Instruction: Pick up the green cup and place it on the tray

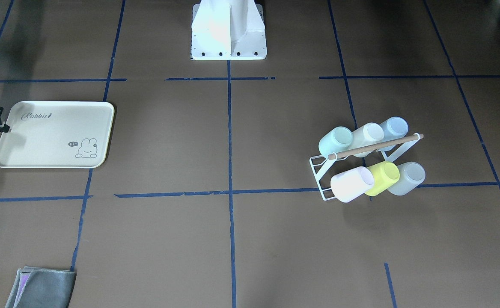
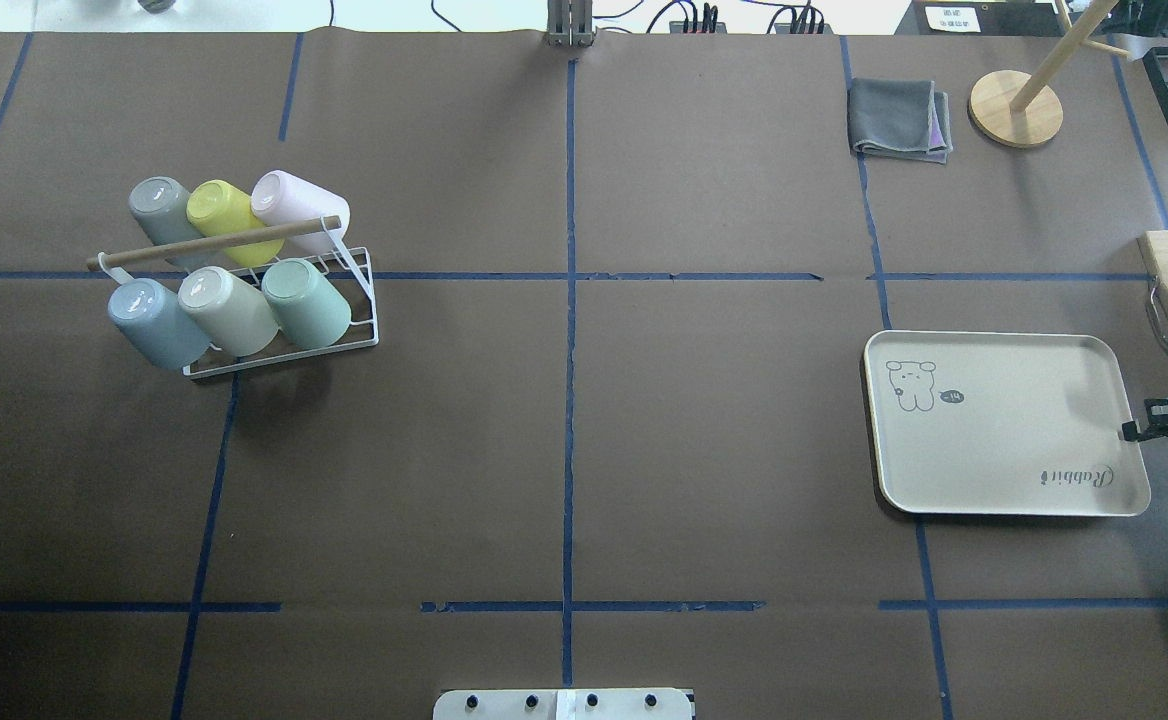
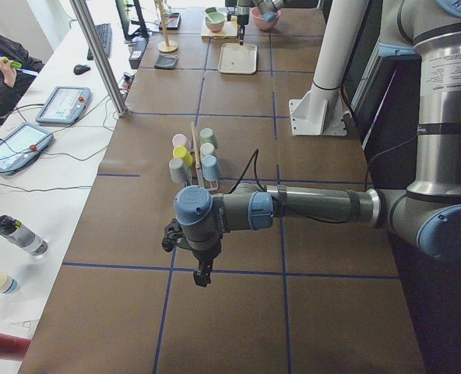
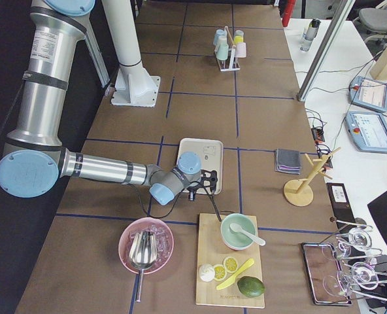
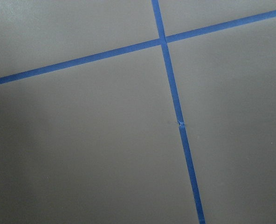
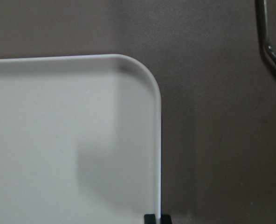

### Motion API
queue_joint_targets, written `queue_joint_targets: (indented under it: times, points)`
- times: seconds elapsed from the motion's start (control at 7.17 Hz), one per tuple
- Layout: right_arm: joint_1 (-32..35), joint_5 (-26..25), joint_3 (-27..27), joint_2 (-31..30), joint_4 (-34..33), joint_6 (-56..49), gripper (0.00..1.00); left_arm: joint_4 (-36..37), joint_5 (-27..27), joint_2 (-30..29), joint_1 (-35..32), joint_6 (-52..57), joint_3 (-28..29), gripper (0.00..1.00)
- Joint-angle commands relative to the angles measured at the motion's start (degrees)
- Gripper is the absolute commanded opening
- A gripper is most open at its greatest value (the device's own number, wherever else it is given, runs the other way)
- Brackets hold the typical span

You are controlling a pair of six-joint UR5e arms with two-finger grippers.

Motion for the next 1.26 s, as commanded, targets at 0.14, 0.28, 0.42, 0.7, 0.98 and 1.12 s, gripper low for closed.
queue_joint_targets:
  times: [0.14,0.28,0.42,0.7,0.98,1.12]
  points:
    - [0.0,1.4,4.2,0.2,-1.0,0.1,0.00,0.0,-0.1,0.0,0.0,0.0,-0.2,1.00]
    - [0.1,3.0,4.8,2.1,-1.0,0.1,0.00,0.0,-0.1,0.0,0.0,0.0,-0.2,1.00]
    - [0.0,2.9,5.3,4.3,-1.1,0.3,0.00,0.0,-0.1,0.0,0.0,0.0,-0.2,1.00]
    - [-0.7,3.4,6.4,11.3,-6.1,0.4,0.00,0.0,-0.1,0.0,0.0,0.0,-0.2,1.00]
    - [-4.0,3.5,15.9,18.6,-24.5,4.2,0.00,0.1,-0.1,0.0,0.0,0.0,-0.3,1.00]
    - [-6.7,2.8,17.3,23.7,-31.3,5.2,0.00,0.1,-0.1,0.0,0.0,0.0,-0.3,1.00]
